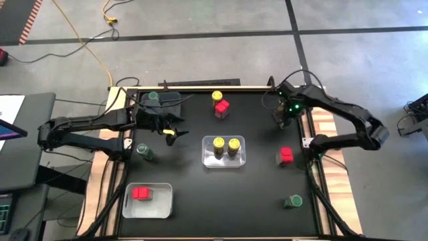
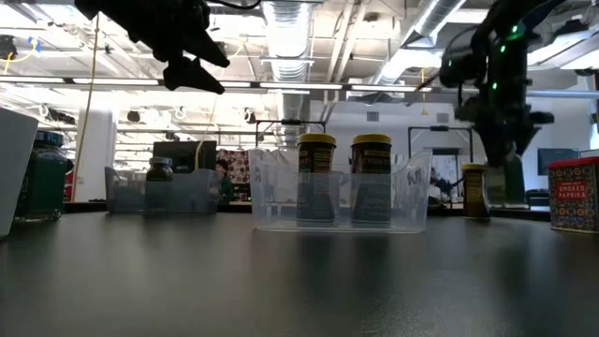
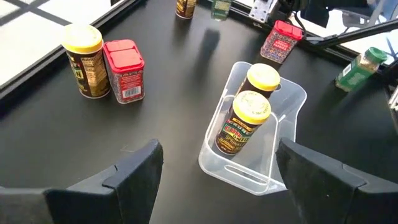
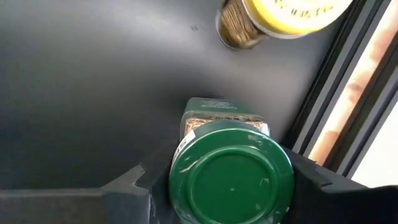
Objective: Sort spices by type
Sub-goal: Put the green seasoning bottle into the black bin
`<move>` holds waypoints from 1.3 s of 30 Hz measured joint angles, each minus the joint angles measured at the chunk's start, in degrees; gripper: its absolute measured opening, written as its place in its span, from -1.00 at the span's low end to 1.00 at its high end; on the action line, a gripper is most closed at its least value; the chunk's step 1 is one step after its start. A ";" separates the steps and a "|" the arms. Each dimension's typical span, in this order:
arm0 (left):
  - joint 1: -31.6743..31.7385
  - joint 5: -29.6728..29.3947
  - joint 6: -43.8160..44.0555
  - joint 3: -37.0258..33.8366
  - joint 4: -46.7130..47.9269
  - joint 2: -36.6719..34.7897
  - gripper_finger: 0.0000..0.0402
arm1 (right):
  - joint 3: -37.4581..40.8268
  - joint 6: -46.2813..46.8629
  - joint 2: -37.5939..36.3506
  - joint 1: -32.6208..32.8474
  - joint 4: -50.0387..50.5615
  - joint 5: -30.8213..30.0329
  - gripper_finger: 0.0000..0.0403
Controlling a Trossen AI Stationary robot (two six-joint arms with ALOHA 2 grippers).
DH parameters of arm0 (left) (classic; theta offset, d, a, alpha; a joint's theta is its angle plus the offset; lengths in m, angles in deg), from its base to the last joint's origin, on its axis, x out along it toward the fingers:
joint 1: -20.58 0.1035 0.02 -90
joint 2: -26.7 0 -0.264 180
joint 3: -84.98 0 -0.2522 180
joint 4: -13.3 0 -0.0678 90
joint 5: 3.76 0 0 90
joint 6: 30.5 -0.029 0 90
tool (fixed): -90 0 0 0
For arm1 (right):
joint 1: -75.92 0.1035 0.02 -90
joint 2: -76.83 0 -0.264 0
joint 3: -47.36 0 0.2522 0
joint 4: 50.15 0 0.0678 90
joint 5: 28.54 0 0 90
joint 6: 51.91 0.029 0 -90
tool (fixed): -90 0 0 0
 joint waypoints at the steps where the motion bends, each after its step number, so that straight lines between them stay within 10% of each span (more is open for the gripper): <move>1: -0.02 -0.46 -0.33 0.00 0.00 0.00 0.50 | -0.92 0.02 -0.94 0.66 1.00 0.00 0.11; 16: 0.01 -5.68 -2.83 0.00 -0.04 0.00 0.50 | -15.67 -0.02 -3.84 12.23 6.49 -0.02 0.11; 39: 0.01 -7.45 -1.61 0.00 -0.04 0.00 0.50 | -44.53 -17.96 19.07 22.65 3.96 1.66 0.13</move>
